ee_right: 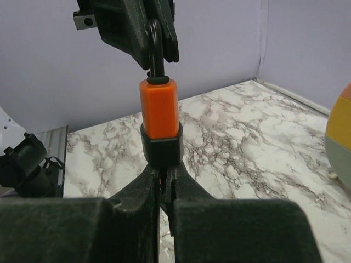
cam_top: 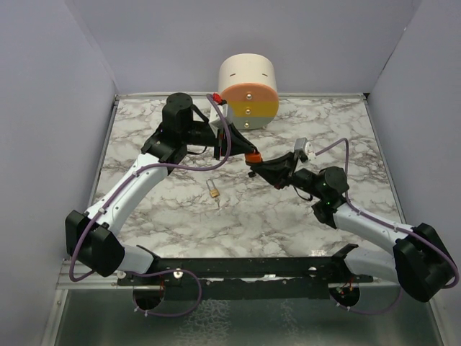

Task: Lock with the key
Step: Place the lock at the center of the board.

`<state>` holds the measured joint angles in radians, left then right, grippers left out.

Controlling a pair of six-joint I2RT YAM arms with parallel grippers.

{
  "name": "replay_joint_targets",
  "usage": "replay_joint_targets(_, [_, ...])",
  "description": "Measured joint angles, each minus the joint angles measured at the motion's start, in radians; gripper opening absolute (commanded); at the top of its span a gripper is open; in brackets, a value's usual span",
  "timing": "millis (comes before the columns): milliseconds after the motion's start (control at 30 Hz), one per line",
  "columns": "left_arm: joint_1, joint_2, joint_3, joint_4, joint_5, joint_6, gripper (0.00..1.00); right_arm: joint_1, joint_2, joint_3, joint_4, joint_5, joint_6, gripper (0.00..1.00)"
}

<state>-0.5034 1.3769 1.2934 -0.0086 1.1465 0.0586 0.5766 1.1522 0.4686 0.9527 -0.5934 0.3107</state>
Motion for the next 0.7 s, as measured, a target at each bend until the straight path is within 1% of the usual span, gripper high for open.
replay_joint_targets(200, [0.006, 0.0, -0.001, 0.019, -0.037, -0.047, 0.0, 0.0, -0.006, -0.031, 0.029, 0.002, 0.0, 0.02])
replay_joint_targets(267, [0.02, -0.001, 0.0, 0.076, -0.048, -0.071, 0.0, -0.002, -0.01, -0.061, 0.023, 0.003, 0.0, 0.02])
replay_joint_targets(367, [0.04, -0.003, 0.0, 0.178, -0.109, -0.09, 0.0, 0.0, -0.01, -0.108, -0.005, 0.0, 0.0, 0.02])
replay_joint_targets(467, [0.053, -0.005, 0.002, 0.227, -0.147, -0.094, 0.0, 0.002, -0.011, -0.14, -0.034, 0.001, 0.0, 0.02])
replay_joint_targets(600, [0.053, -0.002, 0.022, 0.207, -0.154, -0.082, 0.0, 0.003, -0.031, -0.157, -0.046, 0.019, -0.001, 0.02])
replay_joint_targets(700, [0.051, 0.008, 0.038, 0.169, -0.18, -0.061, 0.0, 0.003, -0.059, -0.163, -0.061, 0.069, -0.001, 0.02])
